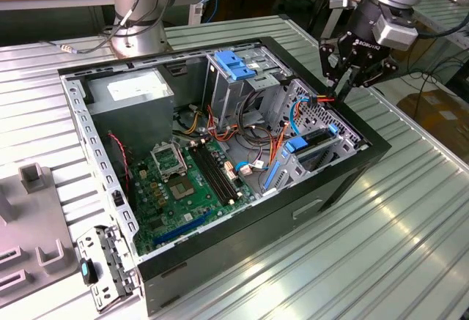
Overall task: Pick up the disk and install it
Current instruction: 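Insert the first disk wire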
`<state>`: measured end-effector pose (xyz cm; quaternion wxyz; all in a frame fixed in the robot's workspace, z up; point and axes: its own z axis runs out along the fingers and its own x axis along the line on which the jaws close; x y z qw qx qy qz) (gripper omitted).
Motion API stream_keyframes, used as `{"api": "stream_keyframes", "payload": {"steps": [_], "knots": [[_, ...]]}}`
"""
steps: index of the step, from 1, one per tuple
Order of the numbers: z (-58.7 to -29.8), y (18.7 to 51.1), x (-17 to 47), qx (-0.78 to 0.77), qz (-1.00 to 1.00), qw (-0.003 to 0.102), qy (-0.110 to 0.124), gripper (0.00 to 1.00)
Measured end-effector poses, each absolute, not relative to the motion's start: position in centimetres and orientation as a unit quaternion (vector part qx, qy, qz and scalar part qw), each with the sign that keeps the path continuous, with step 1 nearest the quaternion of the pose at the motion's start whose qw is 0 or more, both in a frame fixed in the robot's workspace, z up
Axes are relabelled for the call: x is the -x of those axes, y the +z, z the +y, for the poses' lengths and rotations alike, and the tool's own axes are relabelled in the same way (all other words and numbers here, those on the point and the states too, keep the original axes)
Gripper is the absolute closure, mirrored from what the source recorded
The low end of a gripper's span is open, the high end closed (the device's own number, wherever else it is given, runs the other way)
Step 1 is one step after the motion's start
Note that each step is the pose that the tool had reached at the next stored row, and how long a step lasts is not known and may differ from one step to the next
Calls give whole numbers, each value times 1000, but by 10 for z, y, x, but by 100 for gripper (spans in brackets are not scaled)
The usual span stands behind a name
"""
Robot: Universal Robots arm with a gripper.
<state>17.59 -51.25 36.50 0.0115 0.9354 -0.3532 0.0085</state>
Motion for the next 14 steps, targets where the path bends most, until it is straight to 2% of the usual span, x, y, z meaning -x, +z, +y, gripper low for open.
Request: {"api": "stream_keyframes", "payload": {"steps": [8,9,10,11,12,14], "knots": [[-513,365,-176,-936,-350,14,9,69],[-513,365,-176,-936,-350,14,9,70],[-513,365,-176,-936,-350,14,9,76],[-514,365,-176,-936,-350,14,9,76],[-514,365,-176,-936,-350,14,9,83],[-514,368,-176,-936,-350,14,9,83]]}}
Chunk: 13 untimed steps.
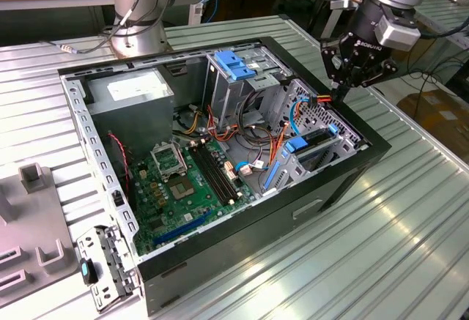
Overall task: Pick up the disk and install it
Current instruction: 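Insert the first disk wire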
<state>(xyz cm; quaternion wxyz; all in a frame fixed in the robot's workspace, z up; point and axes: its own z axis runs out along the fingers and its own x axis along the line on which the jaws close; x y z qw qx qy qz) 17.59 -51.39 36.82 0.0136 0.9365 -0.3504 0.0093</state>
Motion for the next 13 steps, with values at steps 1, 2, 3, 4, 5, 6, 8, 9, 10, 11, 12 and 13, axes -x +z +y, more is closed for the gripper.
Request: {"api": "stream_keyframes", "payload": {"steps": [1,2,3,4,5,6,8,9,10,11,12,13], "knots": [[-514,371,-176,-936,-350,14,9,83],[-514,372,-176,-936,-350,14,9,83],[-514,372,-176,-936,-350,14,9,83],[-514,372,-176,-936,-350,14,9,83],[-514,372,-176,-936,-350,14,9,83],[-514,372,-176,-936,-350,14,9,83],[-514,372,-175,-936,-350,14,9,83],[-515,372,-174,-936,-350,14,9,83],[-515,372,-172,-936,-350,14,9,83],[-515,372,-170,-936,-350,14,9,83],[-515,372,-168,-936,-350,14,9,83],[-516,372,-166,-936,-350,14,9,83]]}}
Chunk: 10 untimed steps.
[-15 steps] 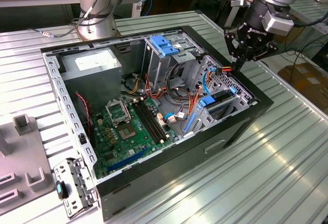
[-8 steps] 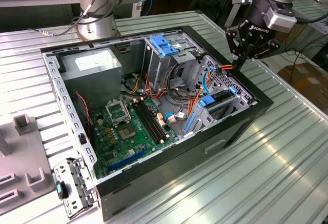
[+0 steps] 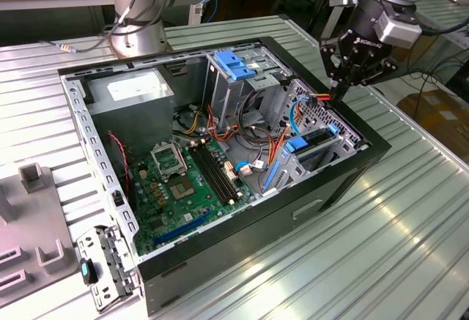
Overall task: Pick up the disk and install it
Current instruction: 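Insert the first disk wire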
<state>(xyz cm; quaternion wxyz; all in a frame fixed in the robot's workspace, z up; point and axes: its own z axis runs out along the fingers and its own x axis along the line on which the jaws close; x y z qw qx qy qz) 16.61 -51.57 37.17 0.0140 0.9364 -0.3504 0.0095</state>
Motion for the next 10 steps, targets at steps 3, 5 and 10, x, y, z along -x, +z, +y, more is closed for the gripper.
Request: {"api": "stream_keyframes", "payload": {"steps": [3,5,10], "knots": [[-517,371,-158,-936,-350,14,9,83],[-517,371,-156,-936,-350,14,9,83],[-517,371,-152,-931,-365,14,9,83]]}}
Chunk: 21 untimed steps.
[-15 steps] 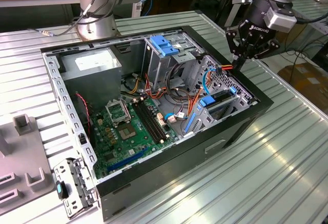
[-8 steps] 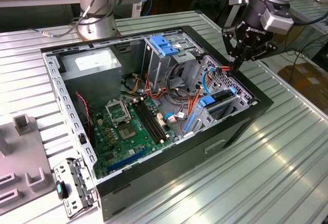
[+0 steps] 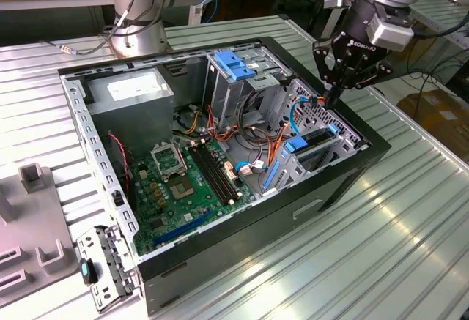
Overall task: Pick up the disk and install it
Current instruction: 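Insert the first disk wire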
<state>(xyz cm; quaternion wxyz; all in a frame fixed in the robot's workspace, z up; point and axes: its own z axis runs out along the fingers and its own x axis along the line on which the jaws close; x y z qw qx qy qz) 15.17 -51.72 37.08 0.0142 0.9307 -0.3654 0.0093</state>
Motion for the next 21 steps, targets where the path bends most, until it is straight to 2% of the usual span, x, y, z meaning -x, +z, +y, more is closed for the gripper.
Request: {"api": "stream_keyframes", "payload": {"steps": [21], "knots": [[-517,370,-151,-894,-447,15,8,83]]}}
